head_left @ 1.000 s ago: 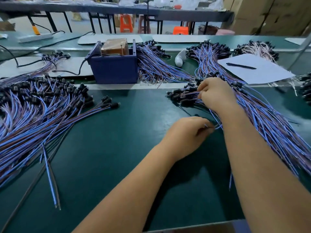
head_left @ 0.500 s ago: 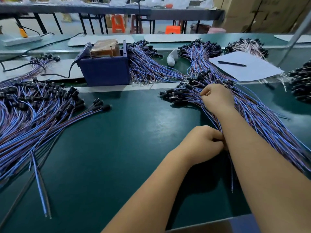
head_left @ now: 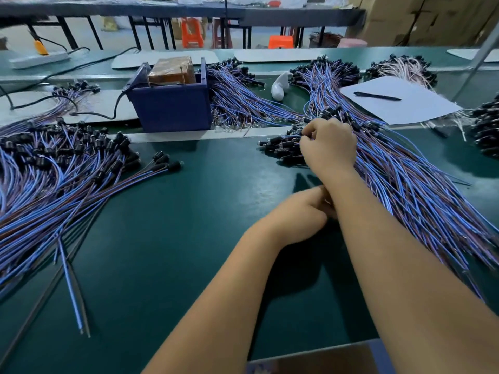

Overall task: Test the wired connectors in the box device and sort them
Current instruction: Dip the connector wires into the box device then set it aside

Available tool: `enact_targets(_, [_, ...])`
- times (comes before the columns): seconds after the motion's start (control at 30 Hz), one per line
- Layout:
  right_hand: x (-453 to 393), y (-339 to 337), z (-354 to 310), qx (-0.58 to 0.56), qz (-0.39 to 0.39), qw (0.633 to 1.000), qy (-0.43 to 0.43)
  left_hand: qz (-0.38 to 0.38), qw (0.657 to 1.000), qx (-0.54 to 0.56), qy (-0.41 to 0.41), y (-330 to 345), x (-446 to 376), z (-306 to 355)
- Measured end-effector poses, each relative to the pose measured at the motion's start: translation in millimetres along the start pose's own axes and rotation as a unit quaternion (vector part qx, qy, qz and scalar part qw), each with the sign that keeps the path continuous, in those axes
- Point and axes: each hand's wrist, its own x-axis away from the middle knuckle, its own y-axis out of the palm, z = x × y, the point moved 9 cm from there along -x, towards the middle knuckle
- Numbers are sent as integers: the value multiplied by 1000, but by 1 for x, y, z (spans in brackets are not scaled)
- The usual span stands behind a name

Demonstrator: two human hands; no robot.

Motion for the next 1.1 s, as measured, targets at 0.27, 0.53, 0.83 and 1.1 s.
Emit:
enact_targets(0.27, [-10,11,-31,-125,-73,989,-23,-53,955,-286,64,21,14,6])
enact_targets(0.53, [-3,38,-33,-166,-178,970,-22,-101,920,-365,103,36,13,10])
enact_targets(0.83, [12,56,-69,-384,-130,912,55,491,818,-270,-126,-204,70,-19])
enact_targets(1.1, [47,109,-113,-329,-175,927,44,499,758,-311,-281,-251,106,-71])
